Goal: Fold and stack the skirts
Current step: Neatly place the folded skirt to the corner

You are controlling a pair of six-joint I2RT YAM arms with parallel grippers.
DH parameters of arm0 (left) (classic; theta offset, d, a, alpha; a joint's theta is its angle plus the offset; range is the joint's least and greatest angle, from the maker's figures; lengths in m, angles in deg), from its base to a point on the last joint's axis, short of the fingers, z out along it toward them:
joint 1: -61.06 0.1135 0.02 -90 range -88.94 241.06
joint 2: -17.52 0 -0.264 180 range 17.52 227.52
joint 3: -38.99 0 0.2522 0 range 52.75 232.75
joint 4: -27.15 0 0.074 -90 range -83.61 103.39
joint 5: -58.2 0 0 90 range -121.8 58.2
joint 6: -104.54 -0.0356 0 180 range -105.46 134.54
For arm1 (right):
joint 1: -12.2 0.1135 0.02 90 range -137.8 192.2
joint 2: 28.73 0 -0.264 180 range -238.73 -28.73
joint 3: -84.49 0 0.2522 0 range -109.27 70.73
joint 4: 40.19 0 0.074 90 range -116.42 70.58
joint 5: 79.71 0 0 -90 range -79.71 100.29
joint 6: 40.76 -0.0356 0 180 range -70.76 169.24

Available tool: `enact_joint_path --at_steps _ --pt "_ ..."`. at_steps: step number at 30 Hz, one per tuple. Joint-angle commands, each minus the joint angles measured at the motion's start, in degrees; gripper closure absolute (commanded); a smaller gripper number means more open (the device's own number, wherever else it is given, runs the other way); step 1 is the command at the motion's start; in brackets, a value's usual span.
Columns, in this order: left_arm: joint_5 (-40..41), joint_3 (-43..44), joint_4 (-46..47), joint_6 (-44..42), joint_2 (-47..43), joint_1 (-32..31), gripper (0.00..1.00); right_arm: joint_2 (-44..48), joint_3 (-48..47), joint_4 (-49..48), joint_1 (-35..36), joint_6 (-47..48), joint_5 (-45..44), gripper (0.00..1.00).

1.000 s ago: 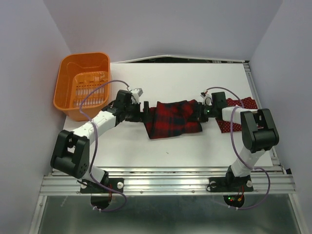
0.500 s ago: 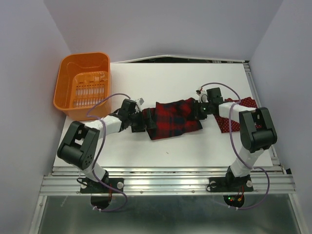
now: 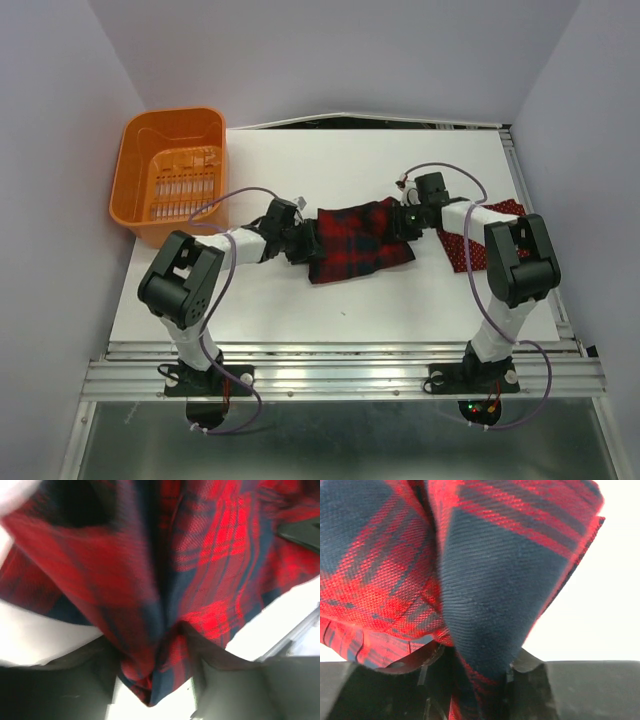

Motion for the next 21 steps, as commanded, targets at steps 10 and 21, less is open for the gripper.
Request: enact_joint_path --at_steps 10,21 --pt "4.60 14.21 -6.72 -0.30 11.29 -8.62 1.00 -1.36 -4.75 6.95 6.93 7.79 -29.38 0.99" --pt "5.82 19.40 0.31 -0.30 5.50 -9.59 1.00 3.91 -8.27 7.04 6.93 13.14 -39.14 0.99"
